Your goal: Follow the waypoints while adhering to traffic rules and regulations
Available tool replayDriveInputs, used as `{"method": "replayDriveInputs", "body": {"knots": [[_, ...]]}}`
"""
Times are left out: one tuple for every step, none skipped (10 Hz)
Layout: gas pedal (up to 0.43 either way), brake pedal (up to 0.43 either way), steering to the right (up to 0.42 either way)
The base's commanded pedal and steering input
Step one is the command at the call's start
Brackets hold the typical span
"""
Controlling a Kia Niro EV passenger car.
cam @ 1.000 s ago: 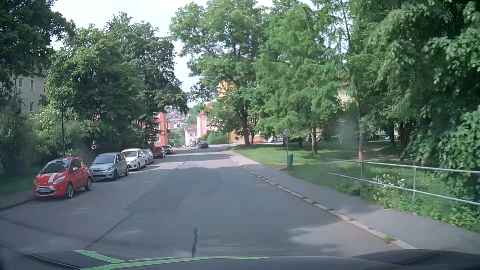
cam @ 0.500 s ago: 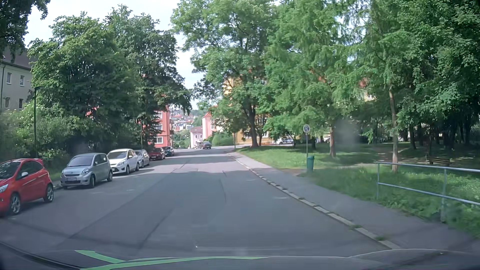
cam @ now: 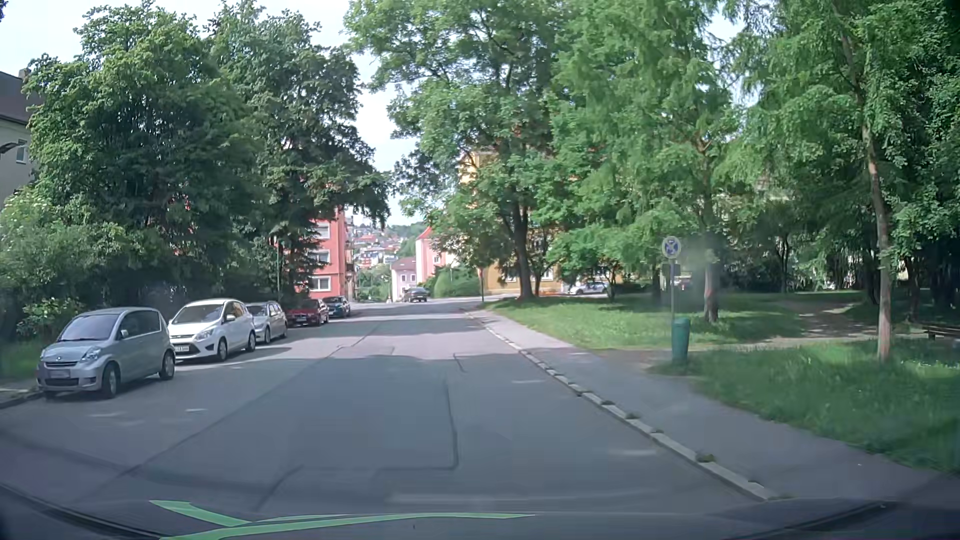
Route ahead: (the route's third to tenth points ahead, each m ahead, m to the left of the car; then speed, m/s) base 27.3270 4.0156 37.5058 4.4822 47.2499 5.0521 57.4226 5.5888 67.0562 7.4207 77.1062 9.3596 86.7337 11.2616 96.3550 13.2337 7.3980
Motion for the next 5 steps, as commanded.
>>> {"method": "replayDriveInputs", "body": {"knots": [[0.000,0.000,-0.029],[0.000,0.000,-0.029],[0.000,0.000,-0.028],[0.000,0.000,-0.028],[0.000,0.000,-0.026]]}}
